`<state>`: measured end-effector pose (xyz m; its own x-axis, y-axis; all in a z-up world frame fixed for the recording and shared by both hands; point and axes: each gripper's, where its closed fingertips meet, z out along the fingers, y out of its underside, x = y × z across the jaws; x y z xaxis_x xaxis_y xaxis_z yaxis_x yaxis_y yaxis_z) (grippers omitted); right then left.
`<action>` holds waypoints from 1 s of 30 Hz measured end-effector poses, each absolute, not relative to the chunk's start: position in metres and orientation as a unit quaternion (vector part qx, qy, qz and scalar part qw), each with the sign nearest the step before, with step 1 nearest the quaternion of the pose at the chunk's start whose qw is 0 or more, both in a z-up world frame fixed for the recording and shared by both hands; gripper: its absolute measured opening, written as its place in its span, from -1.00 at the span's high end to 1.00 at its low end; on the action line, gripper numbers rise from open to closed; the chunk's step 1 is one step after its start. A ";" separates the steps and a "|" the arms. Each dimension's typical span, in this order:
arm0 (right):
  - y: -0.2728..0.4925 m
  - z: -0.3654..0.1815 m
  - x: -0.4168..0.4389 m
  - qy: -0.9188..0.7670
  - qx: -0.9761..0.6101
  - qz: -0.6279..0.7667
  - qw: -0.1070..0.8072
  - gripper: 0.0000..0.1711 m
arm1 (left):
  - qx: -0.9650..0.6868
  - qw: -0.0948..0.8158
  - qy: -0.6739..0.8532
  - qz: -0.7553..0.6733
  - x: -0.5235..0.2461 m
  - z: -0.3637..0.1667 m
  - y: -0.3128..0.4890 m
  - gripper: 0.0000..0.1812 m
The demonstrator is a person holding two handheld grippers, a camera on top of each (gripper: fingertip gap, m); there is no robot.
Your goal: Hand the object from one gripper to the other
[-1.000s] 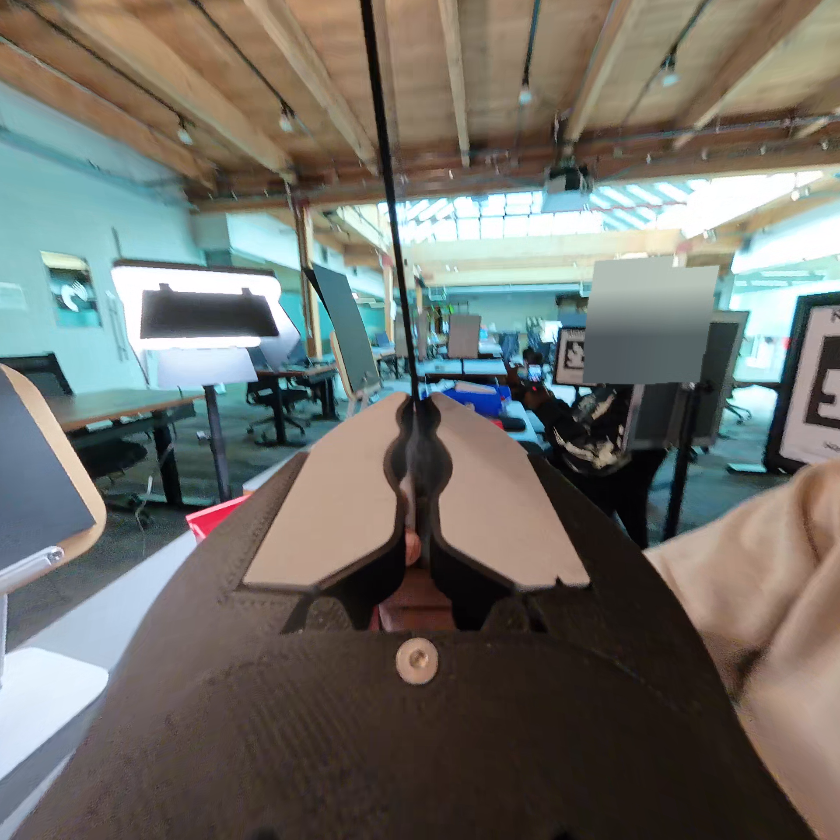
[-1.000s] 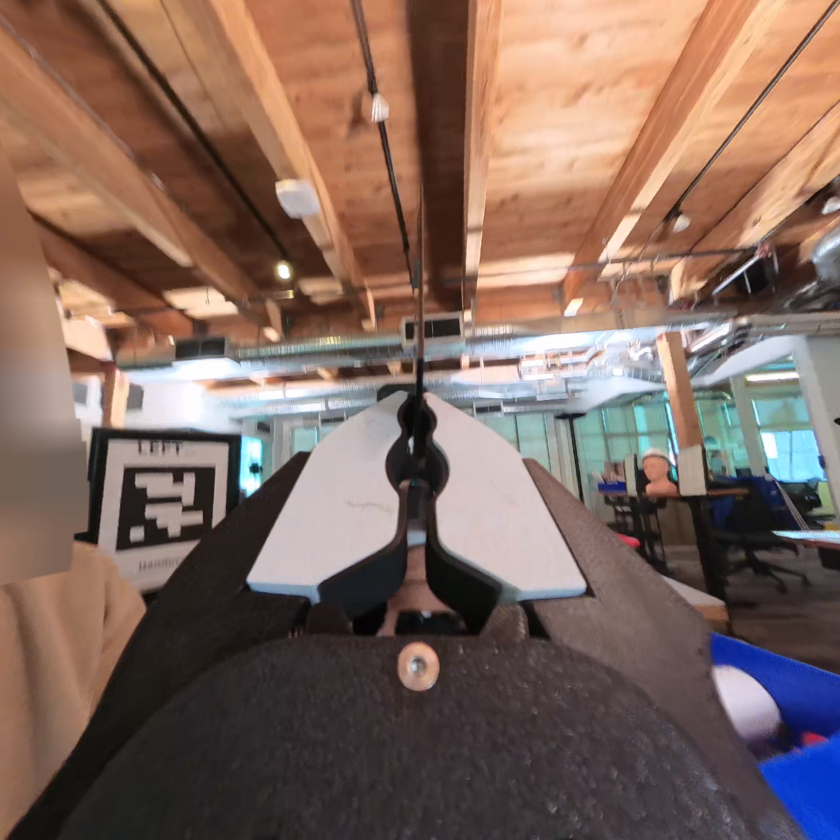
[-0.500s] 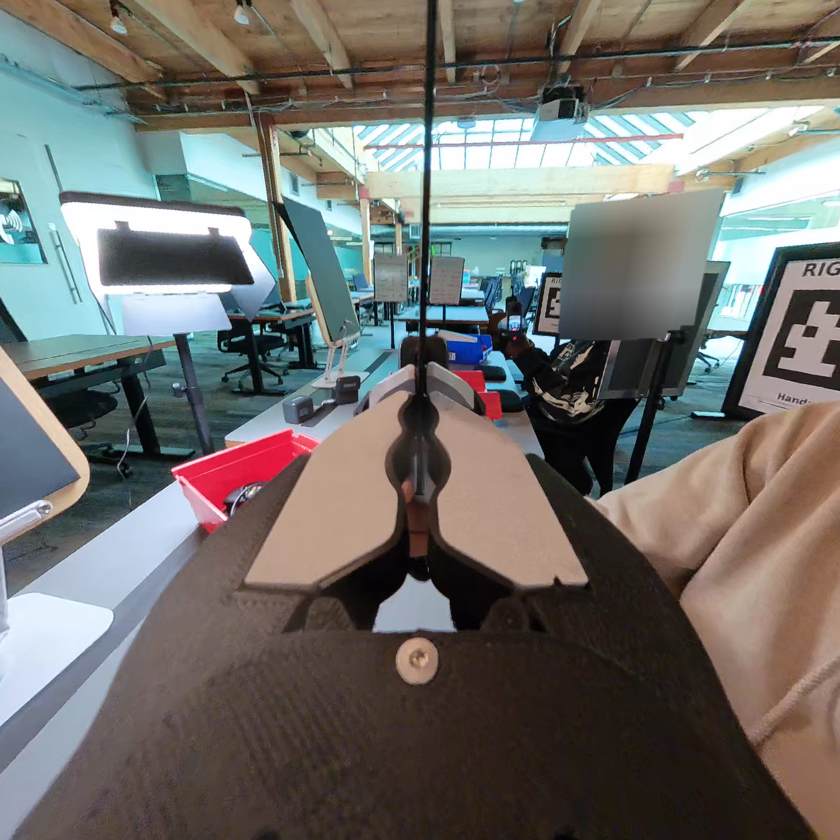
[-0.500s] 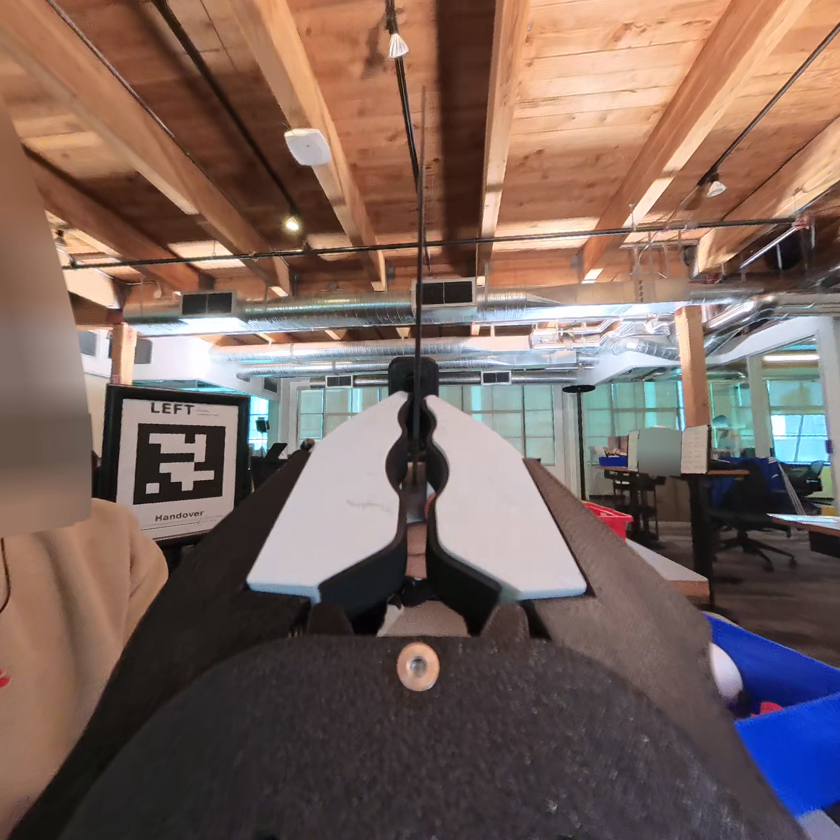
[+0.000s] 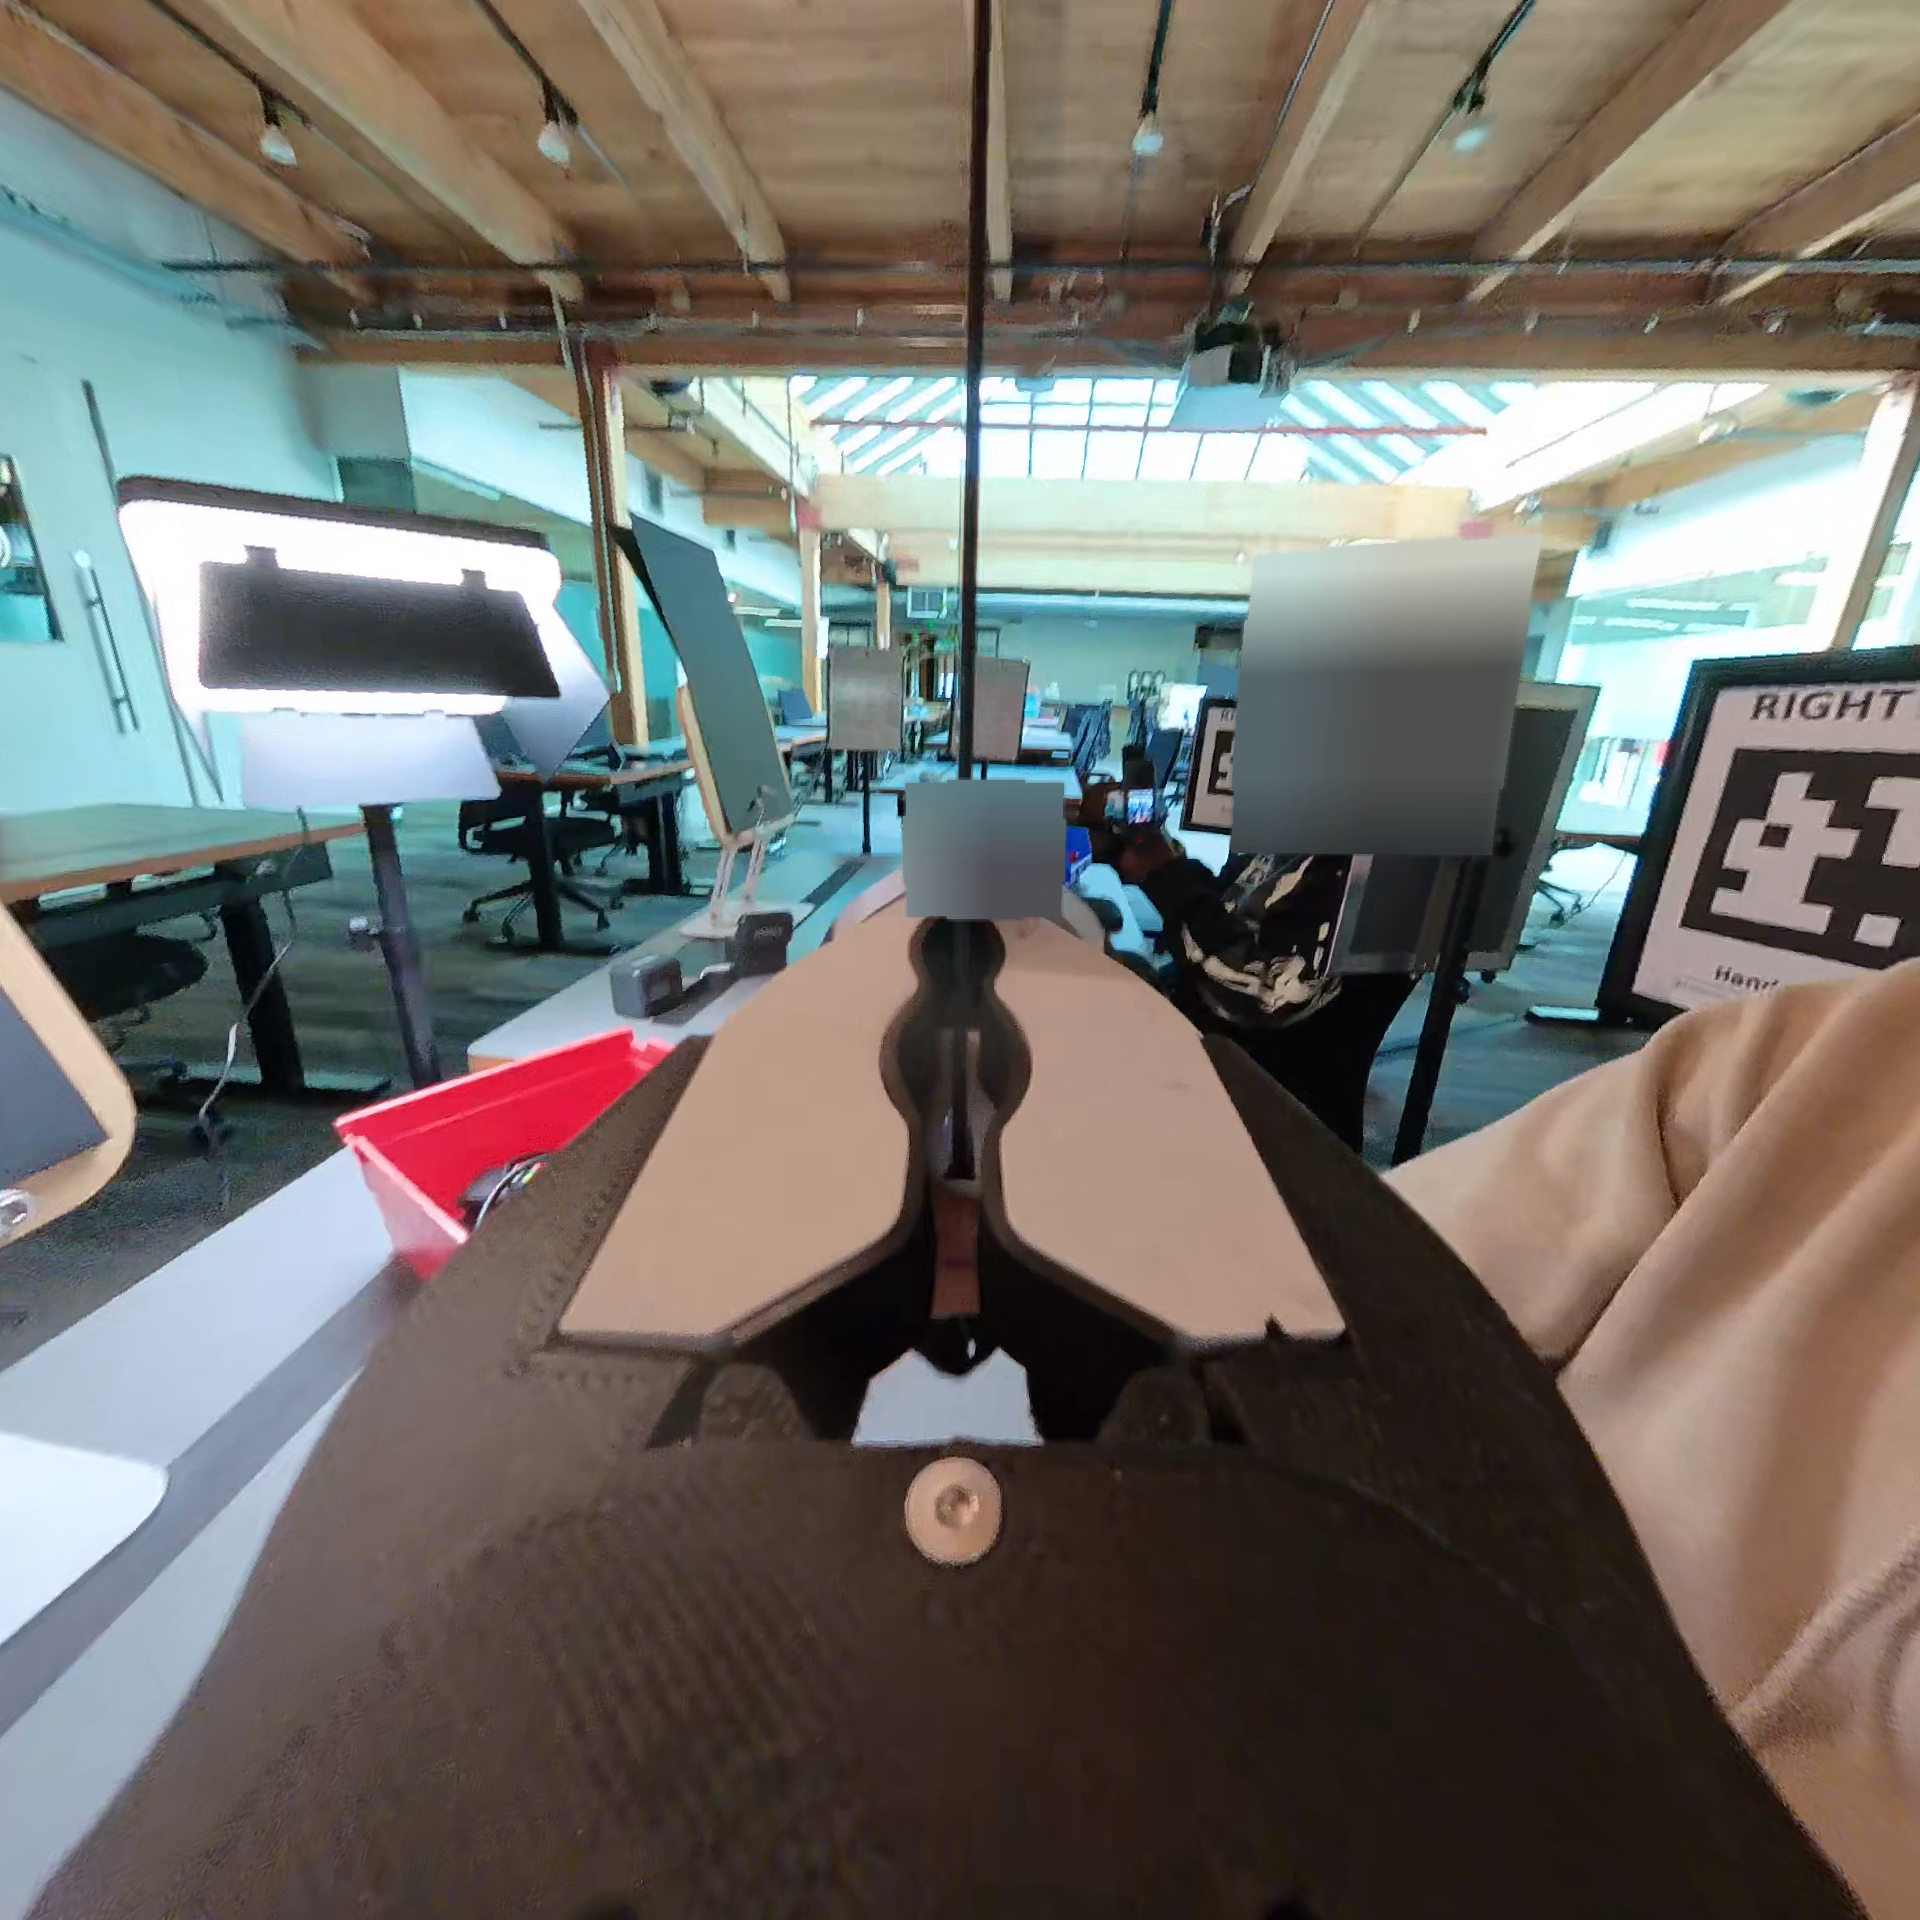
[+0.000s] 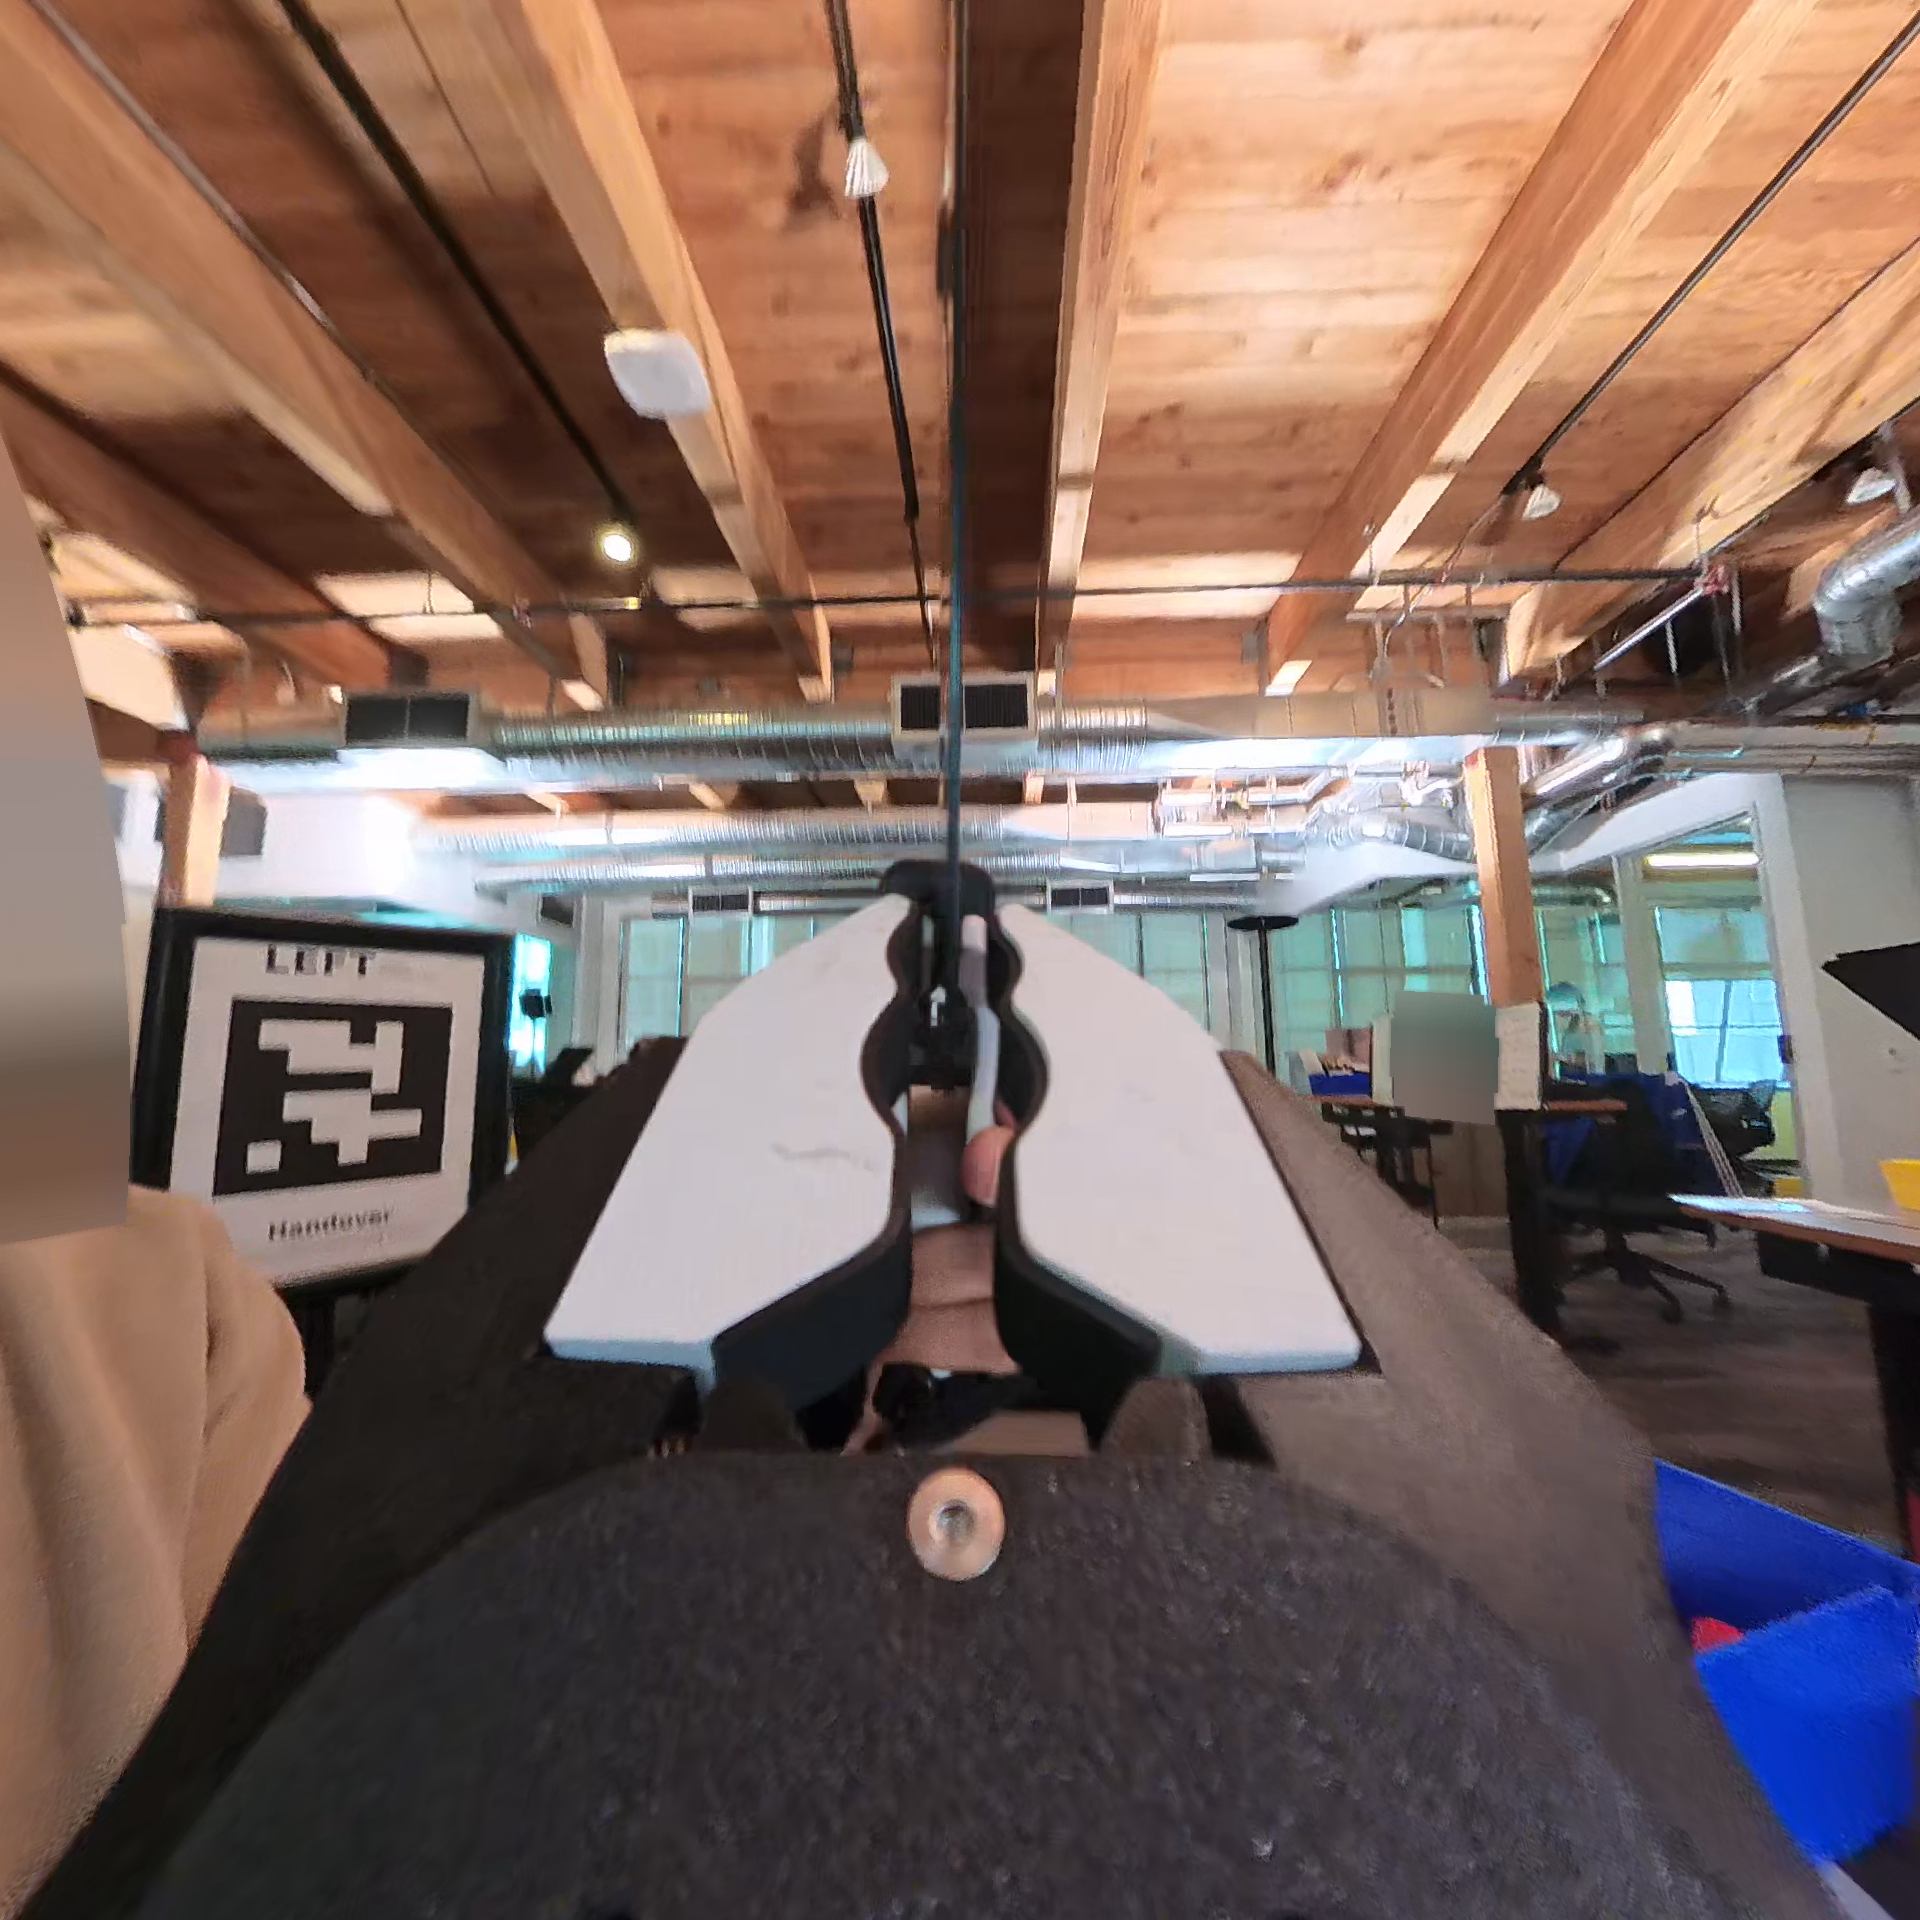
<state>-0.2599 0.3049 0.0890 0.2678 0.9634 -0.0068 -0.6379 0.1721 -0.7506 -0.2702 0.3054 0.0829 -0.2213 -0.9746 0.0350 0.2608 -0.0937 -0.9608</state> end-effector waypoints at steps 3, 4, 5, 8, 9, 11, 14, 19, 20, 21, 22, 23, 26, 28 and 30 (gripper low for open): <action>0.303 0.085 -0.265 -0.286 -0.358 0.533 0.712 0.98 | -0.393 0.466 0.478 -0.632 -0.275 0.078 0.304 0.99; 0.303 0.084 -0.266 -0.287 -0.362 0.529 0.712 0.98 | -0.388 0.466 0.476 -0.637 -0.276 0.079 0.305 0.98; 0.303 0.086 -0.266 -0.283 -0.357 0.524 0.719 0.98 | -0.379 0.472 0.469 -0.642 -0.276 0.081 0.305 0.98; 0.302 0.094 -0.257 -0.235 -0.320 0.533 0.747 0.98 | -0.348 0.501 0.432 -0.664 -0.271 0.090 0.306 0.83; 0.301 0.097 -0.251 -0.216 -0.305 0.543 0.752 0.98 | -0.342 0.500 0.430 -0.670 -0.267 0.090 0.303 0.80; 0.303 0.098 -0.246 -0.197 -0.299 0.547 0.757 0.98 | -0.346 0.500 0.436 -0.664 -0.255 0.087 0.299 0.87; 0.305 0.096 -0.251 -0.189 -0.299 0.547 0.759 0.99 | -0.356 0.518 0.429 -0.649 -0.247 0.086 0.302 0.96; 0.305 0.093 -0.255 -0.245 -0.344 0.526 0.738 0.82 | -0.389 0.455 0.469 -0.649 -0.258 0.075 0.301 0.97; 0.304 0.094 -0.254 -0.256 -0.351 0.525 0.732 0.76 | -0.396 0.445 0.484 -0.640 -0.259 0.071 0.300 0.97; 0.303 0.094 -0.254 -0.264 -0.355 0.524 0.728 0.79 | -0.401 0.441 0.493 -0.634 -0.260 0.068 0.299 0.97; 0.300 0.093 -0.255 -0.277 -0.356 0.522 0.724 0.96 | -0.399 0.439 0.497 -0.633 -0.262 0.068 0.298 0.97; 0.298 0.093 -0.257 -0.284 -0.356 0.519 0.723 0.98 | -0.393 0.441 0.497 -0.635 -0.263 0.069 0.298 0.97; 0.296 0.099 -0.254 -0.260 -0.332 0.505 0.753 0.98 | -0.353 0.473 0.457 -0.665 -0.265 0.082 0.301 0.90; 0.293 0.103 -0.247 -0.236 -0.307 0.524 0.758 0.99 | -0.347 0.490 0.448 -0.662 -0.259 0.083 0.301 0.84; 0.297 0.103 -0.244 -0.220 -0.309 0.528 0.760 0.99 | -0.348 0.503 0.449 -0.651 -0.250 0.082 0.298 0.96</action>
